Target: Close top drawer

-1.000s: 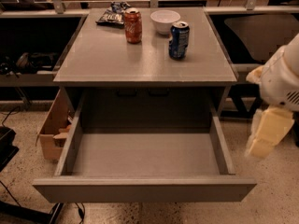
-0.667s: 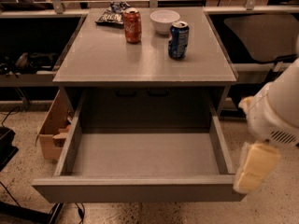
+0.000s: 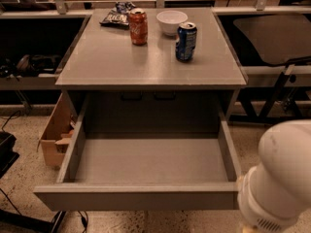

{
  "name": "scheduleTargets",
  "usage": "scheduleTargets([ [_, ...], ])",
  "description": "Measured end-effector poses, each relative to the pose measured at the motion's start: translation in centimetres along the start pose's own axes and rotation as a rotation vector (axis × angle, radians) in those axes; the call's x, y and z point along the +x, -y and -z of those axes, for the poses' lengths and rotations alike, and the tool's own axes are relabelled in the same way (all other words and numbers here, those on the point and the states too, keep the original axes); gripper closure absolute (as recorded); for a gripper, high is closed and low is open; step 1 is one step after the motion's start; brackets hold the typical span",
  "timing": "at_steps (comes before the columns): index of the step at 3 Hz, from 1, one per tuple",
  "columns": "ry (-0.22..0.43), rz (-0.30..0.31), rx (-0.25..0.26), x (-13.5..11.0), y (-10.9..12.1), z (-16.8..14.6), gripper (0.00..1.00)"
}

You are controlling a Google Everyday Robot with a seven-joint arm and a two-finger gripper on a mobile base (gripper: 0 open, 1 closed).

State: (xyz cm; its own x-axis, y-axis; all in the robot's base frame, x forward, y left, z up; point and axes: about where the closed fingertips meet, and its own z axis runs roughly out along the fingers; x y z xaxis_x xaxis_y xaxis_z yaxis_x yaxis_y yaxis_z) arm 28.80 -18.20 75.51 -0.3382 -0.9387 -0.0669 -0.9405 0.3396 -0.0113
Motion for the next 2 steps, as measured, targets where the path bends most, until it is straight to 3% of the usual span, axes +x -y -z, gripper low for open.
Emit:
scheduleTargets([
  [1,-0.023,-0.01,-0.072,1.6,-4.2,-5.8,0.37],
  [2,0.011,0.003,-0.084,1.7,-5.7,-9.9,0.6],
])
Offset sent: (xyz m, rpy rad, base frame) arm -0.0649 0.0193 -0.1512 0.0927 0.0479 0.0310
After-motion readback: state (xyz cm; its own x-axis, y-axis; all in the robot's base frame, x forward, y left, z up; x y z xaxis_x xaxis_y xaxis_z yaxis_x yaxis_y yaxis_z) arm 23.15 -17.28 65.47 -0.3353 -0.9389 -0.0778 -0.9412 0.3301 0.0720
